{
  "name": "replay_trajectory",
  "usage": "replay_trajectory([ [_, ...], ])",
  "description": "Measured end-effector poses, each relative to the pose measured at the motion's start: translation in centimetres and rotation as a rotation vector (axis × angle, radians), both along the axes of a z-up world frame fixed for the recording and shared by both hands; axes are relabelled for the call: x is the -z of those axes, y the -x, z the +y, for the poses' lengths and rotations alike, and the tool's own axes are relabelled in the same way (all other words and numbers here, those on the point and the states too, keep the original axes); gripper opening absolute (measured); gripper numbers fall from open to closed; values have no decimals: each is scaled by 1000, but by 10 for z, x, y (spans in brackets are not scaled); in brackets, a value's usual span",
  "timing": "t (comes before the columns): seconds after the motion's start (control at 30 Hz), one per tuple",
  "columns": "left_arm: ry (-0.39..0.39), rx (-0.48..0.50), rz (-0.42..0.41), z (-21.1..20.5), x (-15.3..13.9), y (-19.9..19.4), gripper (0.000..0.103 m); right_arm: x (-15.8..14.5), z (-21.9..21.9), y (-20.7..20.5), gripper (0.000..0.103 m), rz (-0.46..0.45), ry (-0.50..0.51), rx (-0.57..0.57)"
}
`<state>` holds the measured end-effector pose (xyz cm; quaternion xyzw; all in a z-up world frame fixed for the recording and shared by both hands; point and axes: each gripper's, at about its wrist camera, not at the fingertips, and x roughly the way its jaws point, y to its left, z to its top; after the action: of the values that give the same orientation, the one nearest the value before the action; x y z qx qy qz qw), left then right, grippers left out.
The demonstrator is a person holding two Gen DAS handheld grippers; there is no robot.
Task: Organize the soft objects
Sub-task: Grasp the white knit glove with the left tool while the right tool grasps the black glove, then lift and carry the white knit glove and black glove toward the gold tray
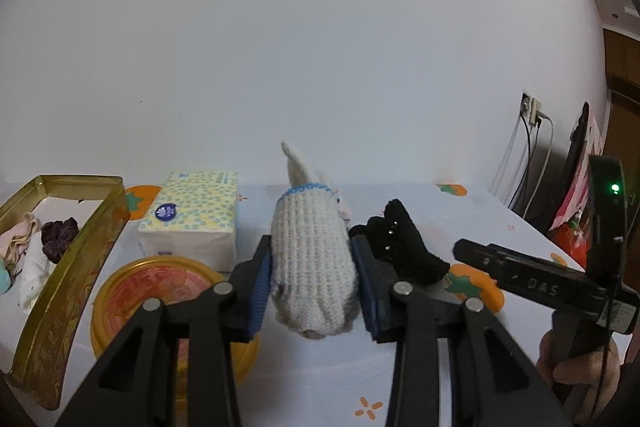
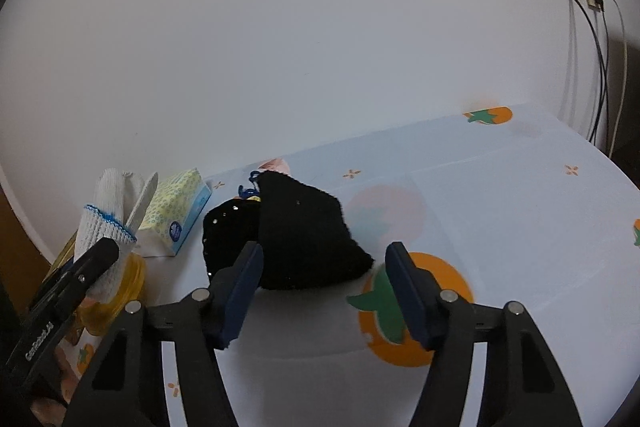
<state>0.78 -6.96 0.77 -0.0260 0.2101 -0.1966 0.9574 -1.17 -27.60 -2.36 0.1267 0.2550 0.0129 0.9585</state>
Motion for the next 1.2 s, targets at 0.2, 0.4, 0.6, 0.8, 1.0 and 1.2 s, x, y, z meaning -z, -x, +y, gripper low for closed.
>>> replay_trajectory([
  [0.2,-11,7,-7,1,1,4,38,7,19,-33,66,93,62,-30],
  [0.4,-10,4,15,1,2,1,39,18,25,-66,66,187,61,-39],
  [0.6,-6,-3,30,2,3,-1,39,19,11,-54,16,158,-8,-30],
  [0.8,-3,9,18,3,3,1,39,11,7,-24,15,67,-51,-5],
  [1.0,-5,13,25,2,2,1,39,-5,18,10,15,-55,-59,-6],
  [1.2,11,28,63,9,1,-4,39,-20,15,38,15,-180,-47,20],
])
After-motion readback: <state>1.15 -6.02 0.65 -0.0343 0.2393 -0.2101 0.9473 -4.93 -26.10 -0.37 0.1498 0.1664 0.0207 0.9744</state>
